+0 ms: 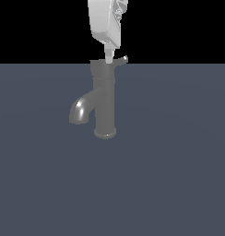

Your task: Turn on the faucet by rotating a designated handle.

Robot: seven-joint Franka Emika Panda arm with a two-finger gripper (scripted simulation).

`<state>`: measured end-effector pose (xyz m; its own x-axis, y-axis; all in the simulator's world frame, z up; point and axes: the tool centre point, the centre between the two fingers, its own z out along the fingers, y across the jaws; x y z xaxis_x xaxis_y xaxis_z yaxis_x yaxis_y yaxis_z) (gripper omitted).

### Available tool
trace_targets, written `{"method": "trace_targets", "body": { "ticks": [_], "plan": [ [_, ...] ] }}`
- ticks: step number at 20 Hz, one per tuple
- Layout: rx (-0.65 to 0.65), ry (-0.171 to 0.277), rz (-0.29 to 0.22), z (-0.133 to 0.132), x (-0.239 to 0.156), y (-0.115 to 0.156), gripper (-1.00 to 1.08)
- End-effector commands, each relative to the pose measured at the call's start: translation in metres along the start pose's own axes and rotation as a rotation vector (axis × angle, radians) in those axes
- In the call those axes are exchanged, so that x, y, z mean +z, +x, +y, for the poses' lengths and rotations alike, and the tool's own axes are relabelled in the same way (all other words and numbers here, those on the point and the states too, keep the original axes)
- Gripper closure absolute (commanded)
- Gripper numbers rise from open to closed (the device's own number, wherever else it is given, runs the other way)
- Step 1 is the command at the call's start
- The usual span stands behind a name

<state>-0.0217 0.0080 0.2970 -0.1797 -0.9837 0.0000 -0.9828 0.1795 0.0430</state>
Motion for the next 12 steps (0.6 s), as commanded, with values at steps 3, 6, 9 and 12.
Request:
{"method": "trace_targets", "body": {
  "ticks": [3,6,9,12],
  "plan": [
    [0.047,0.04,-0.004,-0.034,-0.002,0.027,1.08],
    [0.055,0.041,-0.003,-0.042,-0.002,0.035,1.08],
    [0.064,0.042,-0.002,-0.05,-0.002,0.042,1.08],
    [0.073,0.043,-0.002,-0.058,-0.003,0.05,1.08]
  ]
}}
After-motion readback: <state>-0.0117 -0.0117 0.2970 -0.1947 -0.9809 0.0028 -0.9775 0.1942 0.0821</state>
